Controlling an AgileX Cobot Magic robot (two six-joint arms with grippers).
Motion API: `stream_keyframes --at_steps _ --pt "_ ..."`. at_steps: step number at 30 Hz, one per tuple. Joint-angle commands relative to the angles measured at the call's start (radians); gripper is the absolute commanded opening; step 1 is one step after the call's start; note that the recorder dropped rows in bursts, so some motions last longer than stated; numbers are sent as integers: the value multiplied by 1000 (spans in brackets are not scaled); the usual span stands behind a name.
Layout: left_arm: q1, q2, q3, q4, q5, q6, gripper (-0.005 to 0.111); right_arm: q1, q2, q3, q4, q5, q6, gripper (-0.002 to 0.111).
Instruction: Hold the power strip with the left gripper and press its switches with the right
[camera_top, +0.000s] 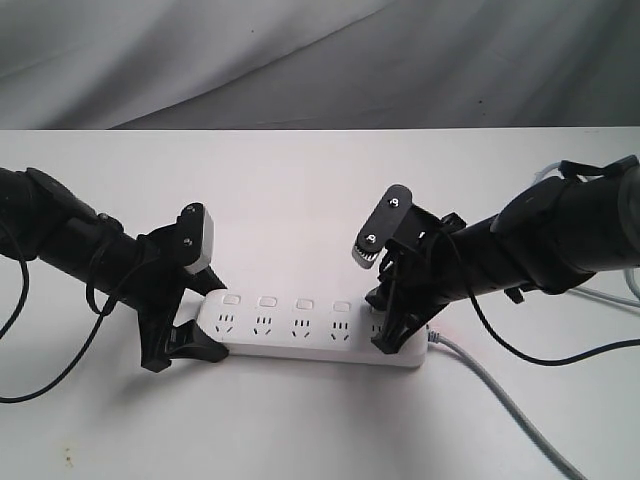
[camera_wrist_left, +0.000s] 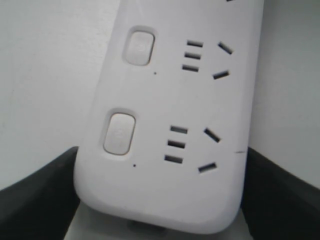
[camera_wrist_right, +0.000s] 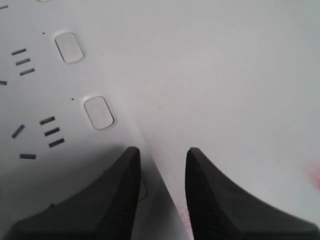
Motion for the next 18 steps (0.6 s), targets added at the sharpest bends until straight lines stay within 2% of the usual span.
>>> stream_keyframes --at_steps 1,18 --pt "-3 4 0 6 0 -8 51 -7 24 44 -17 13 1 30" --pt "-3 4 0 6 0 -7 51 -11 61 55 4 10 -2 30"
